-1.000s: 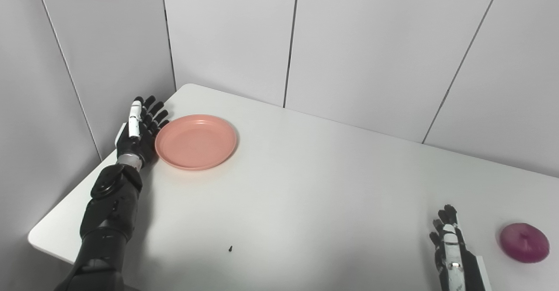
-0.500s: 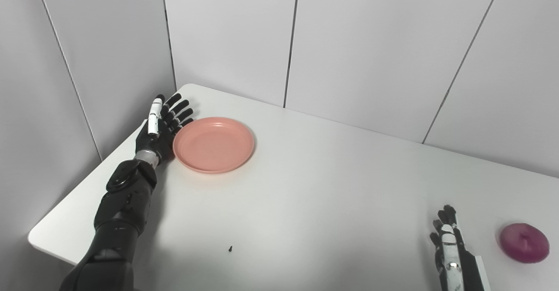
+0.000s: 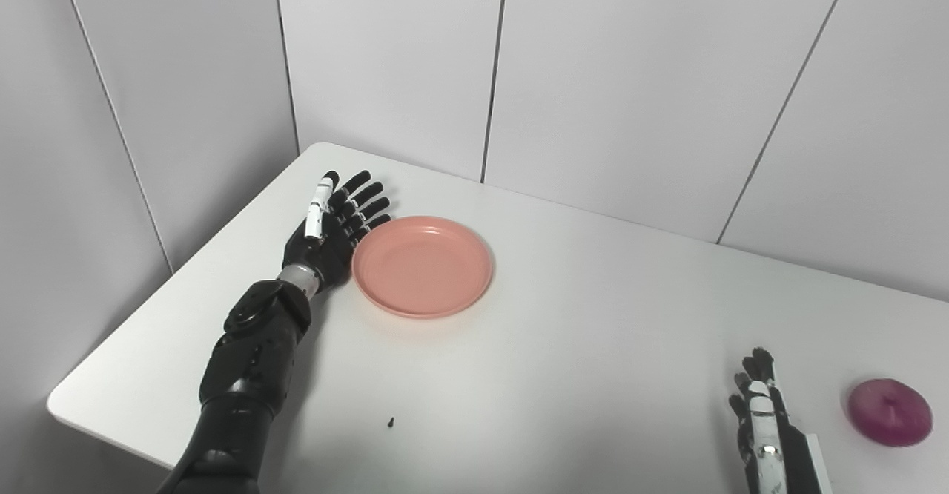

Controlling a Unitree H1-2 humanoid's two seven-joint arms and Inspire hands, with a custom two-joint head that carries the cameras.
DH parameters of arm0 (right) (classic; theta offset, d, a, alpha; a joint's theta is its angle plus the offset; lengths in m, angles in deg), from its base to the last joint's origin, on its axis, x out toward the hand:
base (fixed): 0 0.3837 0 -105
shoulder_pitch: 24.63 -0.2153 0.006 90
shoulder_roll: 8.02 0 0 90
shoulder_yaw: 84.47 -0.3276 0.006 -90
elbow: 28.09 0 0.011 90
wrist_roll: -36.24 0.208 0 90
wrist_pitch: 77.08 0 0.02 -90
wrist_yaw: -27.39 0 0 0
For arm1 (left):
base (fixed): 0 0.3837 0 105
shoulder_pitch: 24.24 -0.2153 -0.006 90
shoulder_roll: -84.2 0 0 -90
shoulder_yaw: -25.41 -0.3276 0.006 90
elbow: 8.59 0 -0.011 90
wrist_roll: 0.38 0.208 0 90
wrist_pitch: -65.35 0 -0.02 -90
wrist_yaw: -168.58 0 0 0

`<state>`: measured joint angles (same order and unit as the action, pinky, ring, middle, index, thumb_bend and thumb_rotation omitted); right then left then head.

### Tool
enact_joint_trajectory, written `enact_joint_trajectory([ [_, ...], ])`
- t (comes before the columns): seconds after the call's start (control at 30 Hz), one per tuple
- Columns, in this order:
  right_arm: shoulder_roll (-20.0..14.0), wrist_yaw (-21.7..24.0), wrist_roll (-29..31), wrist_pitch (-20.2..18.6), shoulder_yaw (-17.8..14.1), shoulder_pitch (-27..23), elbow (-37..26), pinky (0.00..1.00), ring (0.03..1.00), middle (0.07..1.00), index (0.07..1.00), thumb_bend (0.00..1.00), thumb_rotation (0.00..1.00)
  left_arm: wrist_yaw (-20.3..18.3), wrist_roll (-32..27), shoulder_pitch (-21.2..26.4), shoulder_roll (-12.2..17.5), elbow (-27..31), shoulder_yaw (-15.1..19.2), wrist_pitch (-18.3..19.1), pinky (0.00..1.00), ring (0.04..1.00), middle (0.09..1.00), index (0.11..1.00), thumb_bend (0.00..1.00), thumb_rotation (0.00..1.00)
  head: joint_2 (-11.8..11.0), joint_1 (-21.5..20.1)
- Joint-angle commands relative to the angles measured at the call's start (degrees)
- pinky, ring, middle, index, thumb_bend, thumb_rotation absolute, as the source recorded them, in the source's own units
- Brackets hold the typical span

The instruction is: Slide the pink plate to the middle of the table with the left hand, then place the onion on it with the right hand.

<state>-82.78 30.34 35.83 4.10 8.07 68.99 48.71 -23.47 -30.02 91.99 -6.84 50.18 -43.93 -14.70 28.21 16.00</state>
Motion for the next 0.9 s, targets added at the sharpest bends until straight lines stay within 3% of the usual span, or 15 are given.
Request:
enact_joint_trajectory([
  [0.0,0.31,-0.37,-0.36,3.98,0.33,-0.10,-1.43,1.00,1.000,1.000,1.000,0.01,1.00,1.47,-0.23,0.81,-1.00,1.86,-0.03,1.61,0.86,0.866,0.873,0.847,0.34,1.00,0.05,-0.17],
  [0.37,0.44,-0.61,-0.76,4.59,0.50,0.04,-0.91,1.00,0.998,1.000,1.000,0.03,1.00,1.03,-0.74,-1.29,-4.57,4.19,-1.36,1.48,0.93,0.912,0.913,0.895,0.32,1.00,0.73,-1.55],
  [0.87,0.56,-1.05,-1.77,4.66,0.94,0.29,-0.56,1.00,0.989,0.999,1.000,0.08,1.00,1.44,-0.09,-3.22,-8.07,6.60,-3.54,2.92,0.91,0.899,0.897,0.878,0.35,1.00,2.28,-4.18],
])
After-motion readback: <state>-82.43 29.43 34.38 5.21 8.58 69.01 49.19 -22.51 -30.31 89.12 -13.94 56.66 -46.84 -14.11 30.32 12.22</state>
